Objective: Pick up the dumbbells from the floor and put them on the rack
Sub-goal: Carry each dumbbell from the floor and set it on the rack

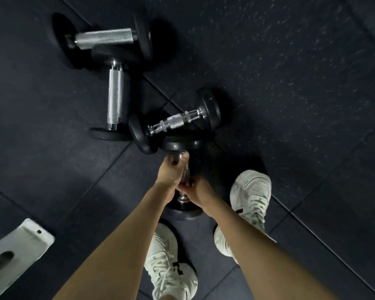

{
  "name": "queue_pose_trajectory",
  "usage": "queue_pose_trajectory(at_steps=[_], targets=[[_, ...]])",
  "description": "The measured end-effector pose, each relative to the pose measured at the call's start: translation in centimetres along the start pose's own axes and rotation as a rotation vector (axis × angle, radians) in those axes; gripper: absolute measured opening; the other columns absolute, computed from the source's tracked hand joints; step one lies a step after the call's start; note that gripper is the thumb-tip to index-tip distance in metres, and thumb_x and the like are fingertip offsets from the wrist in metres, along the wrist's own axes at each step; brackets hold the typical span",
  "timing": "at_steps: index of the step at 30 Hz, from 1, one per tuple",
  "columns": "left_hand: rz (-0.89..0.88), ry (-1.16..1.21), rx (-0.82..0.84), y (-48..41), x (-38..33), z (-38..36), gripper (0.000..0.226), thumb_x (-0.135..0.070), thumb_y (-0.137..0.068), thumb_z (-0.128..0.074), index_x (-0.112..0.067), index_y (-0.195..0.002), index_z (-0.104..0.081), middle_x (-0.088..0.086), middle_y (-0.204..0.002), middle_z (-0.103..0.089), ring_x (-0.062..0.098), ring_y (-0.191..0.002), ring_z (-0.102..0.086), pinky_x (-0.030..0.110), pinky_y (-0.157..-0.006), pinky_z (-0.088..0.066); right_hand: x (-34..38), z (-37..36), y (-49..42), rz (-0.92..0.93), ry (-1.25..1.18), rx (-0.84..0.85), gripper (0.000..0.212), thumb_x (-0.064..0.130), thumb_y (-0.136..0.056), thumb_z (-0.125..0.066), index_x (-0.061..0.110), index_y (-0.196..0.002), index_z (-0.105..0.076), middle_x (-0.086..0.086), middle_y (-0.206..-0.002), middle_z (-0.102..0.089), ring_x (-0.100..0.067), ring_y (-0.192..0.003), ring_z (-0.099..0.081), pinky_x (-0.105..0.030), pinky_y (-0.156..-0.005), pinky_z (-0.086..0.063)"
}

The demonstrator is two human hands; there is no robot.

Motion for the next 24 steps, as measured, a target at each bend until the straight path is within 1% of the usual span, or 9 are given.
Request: queue_pose_trajectory(at_steps=[3, 5, 8, 12, 14, 16, 20, 21, 24], targets=[[-0.027, 0.074, 0.024, -0.5, 0.2, -0.4, 0.016, -0.037, -0.092, -0.054, -0.023, -0.096, -0.06, 0.002, -0.098, -0.067, 0.019, -0.096, -0.064, 0.026, -0.077, -0.051, -0.3, -0.1, -0.6, 0.023, -0.028, 0.054, 0.041, 0.043, -0.085, -0.063, 0.004, -0.096, -0.069, -0.017, -0.095, -0.073, -0.033, -0.092, -0.067, -0.049, -0.091, -0.05], [-0.028, 0.083, 0.01, 0.0, -0.2, -0.4, 0.013, -0.034, -0.093, -0.053, -0.025, -0.088, -0.06, 0.0, -0.089, -0.066, 0.017, -0.088, -0.063, 0.024, -0.071, -0.051, -0.1, 0.1, 0.1, 0.036, -0.021, 0.052, 0.041, 0.045, -0.085, -0.062, 0.007, -0.097, -0.068, -0.016, -0.095, -0.073, -0.033, -0.092, -0.067, -0.049, -0.09, -0.051], [-0.036, 0.074, 0.026, 2.3, -1.8, -0.3, 0.024, -0.036, -0.094, -0.052, -0.015, -0.098, -0.063, 0.001, -0.087, -0.066, 0.013, -0.081, -0.062, 0.021, -0.065, -0.048, 0.7, 1.0, 2.7, 0.035, -0.053, 0.044, 0.037, 0.047, -0.085, -0.061, 0.013, -0.1, -0.066, -0.01, -0.097, -0.073, -0.028, -0.092, -0.067, -0.044, -0.086, -0.052], [-0.063, 0.053, 0.009, 8.7, -5.7, -0.1, 0.03, -0.035, -0.093, -0.055, -0.006, -0.1, -0.063, 0.005, -0.087, -0.066, 0.018, -0.083, -0.061, 0.024, -0.07, -0.05, 3.3, 3.0, 9.6, 0.061, -0.11, 0.013, 0.018, 0.038, -0.087, -0.063, 0.02, -0.088, -0.062, -0.002, -0.086, -0.067, -0.025, -0.091, -0.064, -0.033, -0.078, -0.045], [-0.056, 0.081, 0.009, 13.1, -8.2, 0.0, 0.028, -0.035, -0.092, -0.056, -0.008, -0.098, -0.062, 0.005, -0.085, -0.066, 0.019, -0.082, -0.063, 0.022, -0.068, -0.051, 4.8, 4.5, 14.4, 0.057, -0.109, -0.015, 0.029, 0.041, -0.087, -0.061, 0.014, -0.099, -0.064, -0.007, -0.094, -0.069, -0.028, -0.095, -0.064, -0.036, -0.082, -0.047], [-0.064, 0.109, -0.004, 18.3, -11.2, 0.1, 0.021, -0.031, -0.093, -0.056, -0.011, -0.092, -0.062, 0.0, -0.079, -0.064, 0.015, -0.075, -0.062, 0.014, -0.057, -0.05, 6.5, 6.5, 19.8, 0.07, -0.061, -0.048, 0.037, 0.045, -0.088, -0.058, 0.012, -0.103, -0.063, -0.011, -0.097, -0.07, -0.029, -0.093, -0.064, -0.038, -0.082, -0.048], [-0.126, 0.132, 0.004, 29.8, -17.9, 0.2, 0.012, -0.024, -0.094, -0.054, -0.012, -0.092, -0.057, -0.002, -0.076, -0.059, 0.014, -0.072, -0.058, 0.011, -0.052, -0.049, 9.9, 10.8, 31.5, 0.131, -0.007, -0.125, 0.035, 0.046, -0.086, -0.057, 0.015, -0.102, -0.062, -0.01, -0.098, -0.07, -0.03, -0.095, -0.064, -0.038, -0.082, -0.049], [-0.129, 0.153, 0.021, 32.8, -19.7, 0.1, 0.011, -0.022, -0.094, -0.055, -0.012, -0.091, -0.057, 0.0, -0.076, -0.06, 0.013, -0.068, -0.058, 0.012, -0.053, -0.051, 10.8, 11.9, 34.5, 0.143, -0.007, -0.142, 0.034, 0.047, -0.086, -0.058, 0.016, -0.1, -0.061, -0.01, -0.1, -0.07, -0.03, -0.096, -0.064, -0.039, -0.083, -0.049], [-0.15, 0.157, 0.055, 41.7, -25.0, -0.6, 0.015, -0.024, -0.092, -0.058, -0.013, -0.081, -0.058, 0.005, -0.073, -0.061, 0.021, -0.067, -0.06, 0.032, -0.069, -0.056, 13.6, 15.8, 43.8, 0.185, -0.035, -0.167, 0.026, 0.048, -0.086, -0.057, 0.022, -0.09, -0.057, -0.008, -0.099, -0.07, -0.029, -0.096, -0.064, -0.039, -0.084, -0.049]])
Point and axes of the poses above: each hand's wrist, its own y-axis away from the middle knuckle, its own z-axis out of the back of the hand, x = y × z, the point moved 2 cm from there along -y, towards the middle knuckle
